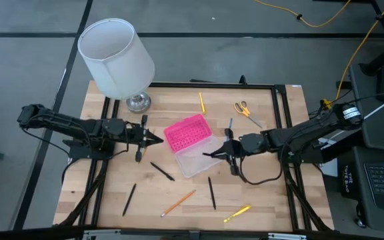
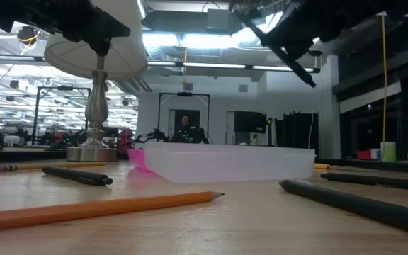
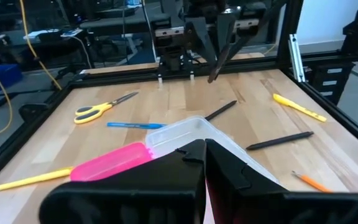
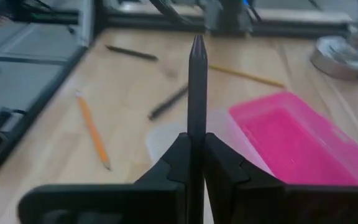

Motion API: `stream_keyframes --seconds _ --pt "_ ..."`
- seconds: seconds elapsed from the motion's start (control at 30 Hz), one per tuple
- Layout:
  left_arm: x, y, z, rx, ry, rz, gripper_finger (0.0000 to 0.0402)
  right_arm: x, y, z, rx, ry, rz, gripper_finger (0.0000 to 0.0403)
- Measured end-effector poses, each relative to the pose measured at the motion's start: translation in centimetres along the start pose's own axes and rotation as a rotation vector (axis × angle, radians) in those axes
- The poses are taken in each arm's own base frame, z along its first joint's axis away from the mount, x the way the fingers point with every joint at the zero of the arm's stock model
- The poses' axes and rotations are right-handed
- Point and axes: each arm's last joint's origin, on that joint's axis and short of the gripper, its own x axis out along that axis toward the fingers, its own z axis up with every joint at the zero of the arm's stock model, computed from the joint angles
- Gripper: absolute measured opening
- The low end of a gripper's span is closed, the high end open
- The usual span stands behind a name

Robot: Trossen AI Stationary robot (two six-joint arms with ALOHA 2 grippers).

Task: Pick & place school supplies into a supply box
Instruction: Put the black pen into the supply box

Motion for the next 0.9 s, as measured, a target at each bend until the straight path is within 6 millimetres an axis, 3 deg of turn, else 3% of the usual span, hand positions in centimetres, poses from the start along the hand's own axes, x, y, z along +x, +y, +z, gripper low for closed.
stream_keyframes --seconds 0.5,0.73,0.9 --pt "0.0 -0.1 0.0 0.001 -0.001 -0.008 0.0004 0.0 0.0 0.6 -0.091 -0.06 0.006 0.003" --pt "0.0 -0.1 0.0 0.001 -0.001 -0.008 0.0004 0.5 -1.0 2.3 -0.1 0.027 -0.066 0.0027" --pt "0.0 -0.1 0.0 0.001 -0.001 -0.008 0.0004 2.8 -2.1 3.0 -0.133 0.221 -0.098 0.0028"
